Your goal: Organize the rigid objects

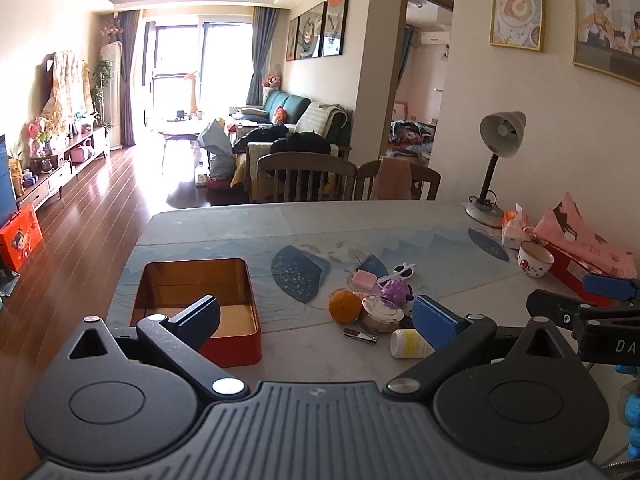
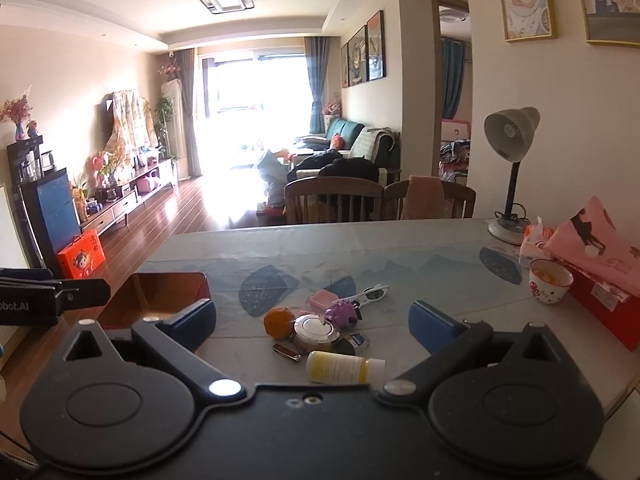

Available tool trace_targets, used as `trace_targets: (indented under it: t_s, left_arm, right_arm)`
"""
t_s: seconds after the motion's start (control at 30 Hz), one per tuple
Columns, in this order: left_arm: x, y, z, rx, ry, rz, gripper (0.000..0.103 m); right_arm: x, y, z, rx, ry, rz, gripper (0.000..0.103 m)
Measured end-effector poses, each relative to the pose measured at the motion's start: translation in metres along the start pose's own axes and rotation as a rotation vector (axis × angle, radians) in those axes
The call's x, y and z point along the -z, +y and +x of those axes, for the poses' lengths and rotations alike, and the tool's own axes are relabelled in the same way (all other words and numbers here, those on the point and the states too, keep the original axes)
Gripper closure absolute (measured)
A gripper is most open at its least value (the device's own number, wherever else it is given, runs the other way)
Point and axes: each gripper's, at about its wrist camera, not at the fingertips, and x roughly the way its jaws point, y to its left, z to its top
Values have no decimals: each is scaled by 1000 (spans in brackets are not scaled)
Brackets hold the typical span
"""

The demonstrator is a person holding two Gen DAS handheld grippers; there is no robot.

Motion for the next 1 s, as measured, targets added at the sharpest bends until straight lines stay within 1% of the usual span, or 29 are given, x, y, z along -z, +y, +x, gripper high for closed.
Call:
trace_targets:
  t_s: [0.3, 0.4, 0.5, 0.6, 0.7, 0.8, 1.0]
  left_arm:
    - [-4, -13, 32, 8, 32, 17, 0]
    - [-8, -18, 47, 40, 44, 23, 0]
    - [-12, -24, 67, 95, 57, 41, 0]
    - [-9, -36, 92, 167, 112, 60, 0]
    - [-2, -53, 117, 191, 158, 106, 0]
    - [6, -64, 146, 206, 220, 124, 0]
    - [27, -81, 191, 221, 347, 160, 0]
  right_arm:
    - [-5, -28, 34, -39, 33, -22, 1]
    - [-7, -41, 51, -67, 47, -45, 1]
    - [-9, -57, 71, -104, 73, -59, 2]
    - [-7, -67, 95, -140, 110, -90, 3]
    - [-2, -74, 119, -184, 158, -113, 7]
    - [3, -81, 139, -233, 201, -138, 12]
    - [16, -94, 180, -324, 313, -205, 13]
